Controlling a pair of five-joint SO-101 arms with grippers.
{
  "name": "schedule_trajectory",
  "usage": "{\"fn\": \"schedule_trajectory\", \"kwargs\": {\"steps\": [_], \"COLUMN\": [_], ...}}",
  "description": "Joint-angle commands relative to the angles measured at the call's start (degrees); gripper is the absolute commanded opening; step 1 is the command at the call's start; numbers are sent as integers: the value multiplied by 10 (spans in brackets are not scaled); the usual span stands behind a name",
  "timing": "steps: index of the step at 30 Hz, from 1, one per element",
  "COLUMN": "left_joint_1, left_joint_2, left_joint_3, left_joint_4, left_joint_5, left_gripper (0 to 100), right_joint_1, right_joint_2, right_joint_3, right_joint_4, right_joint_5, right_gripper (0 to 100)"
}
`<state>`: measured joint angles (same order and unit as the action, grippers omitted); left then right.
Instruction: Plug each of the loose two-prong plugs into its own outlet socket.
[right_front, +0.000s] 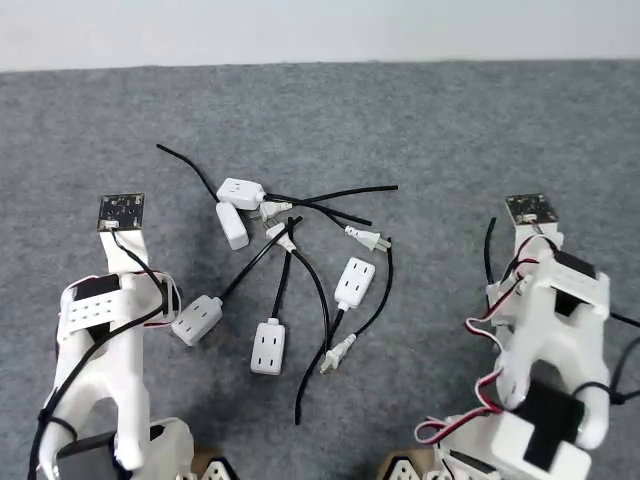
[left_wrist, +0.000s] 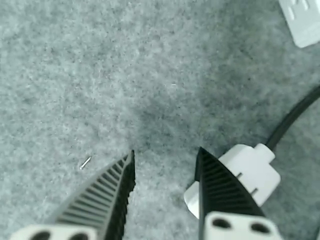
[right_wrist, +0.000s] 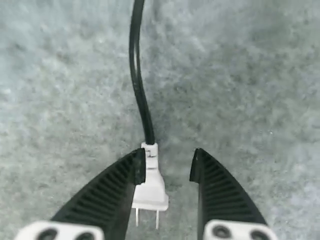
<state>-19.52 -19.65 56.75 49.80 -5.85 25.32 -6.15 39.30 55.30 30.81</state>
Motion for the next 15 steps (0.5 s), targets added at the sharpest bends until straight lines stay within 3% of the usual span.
{"fn": "schedule_trajectory", "kwargs": {"steps": [1, 8, 15], "left_joint_1": [4, 4, 4], "left_joint_2": [-4, -4, -4], "left_joint_3": [-15, -15, -15], "left_joint_4": [-15, -15, -15], "left_joint_5": [-4, -4, -4], "left_gripper": [189, 189, 189], "right_joint_1": [-6, -38, -40], "right_joint_2": [-38, -41, -36], "right_joint_3": [-30, 2, 52], "right_joint_4": [35, 54, -44], "right_joint_5": [10, 42, 35], "right_gripper": [154, 154, 154]}}
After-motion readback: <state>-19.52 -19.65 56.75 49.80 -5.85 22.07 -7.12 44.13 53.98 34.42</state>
